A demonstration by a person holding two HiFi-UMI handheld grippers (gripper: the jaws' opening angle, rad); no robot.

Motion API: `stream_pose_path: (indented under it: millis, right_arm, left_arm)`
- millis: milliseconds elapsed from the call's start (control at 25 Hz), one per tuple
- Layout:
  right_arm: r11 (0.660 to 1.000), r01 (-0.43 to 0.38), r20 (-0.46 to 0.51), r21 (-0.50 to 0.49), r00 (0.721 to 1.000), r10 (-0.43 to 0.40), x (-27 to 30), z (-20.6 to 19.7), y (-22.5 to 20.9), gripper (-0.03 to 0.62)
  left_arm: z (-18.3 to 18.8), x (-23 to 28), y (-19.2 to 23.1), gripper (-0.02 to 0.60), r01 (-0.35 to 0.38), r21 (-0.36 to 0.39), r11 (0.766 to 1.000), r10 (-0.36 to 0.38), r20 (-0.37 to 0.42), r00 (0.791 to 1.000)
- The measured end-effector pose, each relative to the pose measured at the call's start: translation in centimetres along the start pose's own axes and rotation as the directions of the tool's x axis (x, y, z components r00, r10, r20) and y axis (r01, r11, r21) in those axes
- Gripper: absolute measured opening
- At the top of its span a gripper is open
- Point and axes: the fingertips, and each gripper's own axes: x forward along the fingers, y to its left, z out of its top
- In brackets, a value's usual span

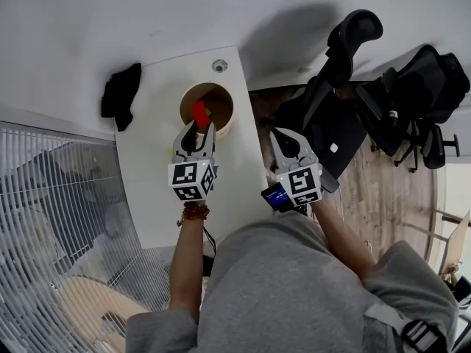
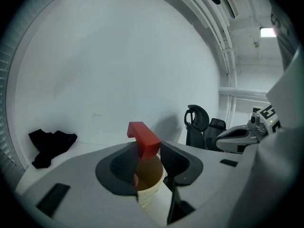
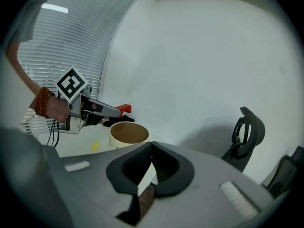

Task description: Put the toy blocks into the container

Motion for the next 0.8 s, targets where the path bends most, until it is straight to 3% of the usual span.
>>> stream_pose_path:
  millis: [800]
  right_arm:
    - [1.0,-0.004,0.001,-0.004,1.0,0.004,-0.17,-0.08,0.1,0.011]
  left_arm:
    - [-0.58,0.38,-0.67,0.15,0.032,0.038,0.999,-0.031,-0.028,0.999]
